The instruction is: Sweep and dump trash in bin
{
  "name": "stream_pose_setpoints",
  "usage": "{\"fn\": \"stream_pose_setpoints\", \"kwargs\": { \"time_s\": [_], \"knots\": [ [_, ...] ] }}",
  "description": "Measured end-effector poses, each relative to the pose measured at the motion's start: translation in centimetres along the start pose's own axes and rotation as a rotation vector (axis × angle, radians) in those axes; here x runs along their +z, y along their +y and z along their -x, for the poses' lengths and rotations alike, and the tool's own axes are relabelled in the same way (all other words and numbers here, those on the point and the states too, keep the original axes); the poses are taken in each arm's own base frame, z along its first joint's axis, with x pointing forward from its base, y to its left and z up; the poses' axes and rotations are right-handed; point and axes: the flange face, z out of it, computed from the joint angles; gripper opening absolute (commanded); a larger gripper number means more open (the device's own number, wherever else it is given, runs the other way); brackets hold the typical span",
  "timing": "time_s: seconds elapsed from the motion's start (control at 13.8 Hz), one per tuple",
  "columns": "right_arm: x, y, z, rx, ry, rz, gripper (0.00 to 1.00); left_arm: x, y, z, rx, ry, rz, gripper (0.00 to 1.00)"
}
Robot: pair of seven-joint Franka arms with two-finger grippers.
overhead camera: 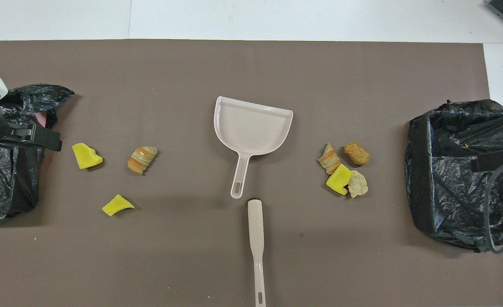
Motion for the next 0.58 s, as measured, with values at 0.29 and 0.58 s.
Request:
{"fn": "stream_pose_setpoints", "kwargs": {
  "time_s": [0.29,0.58],
  "knots": [
    [0.0,0.0,0.0,0.000,0.000,0.000,1.00,-1.5,0.4,1.2,0.008,0.005,-0.002,1.00],
    [0.0,0.0,0.0,0.000,0.000,0.000,1.00,-1.5,0.4,1.4,0.006,-0.003,-0.002,1.00]
  ]
}}
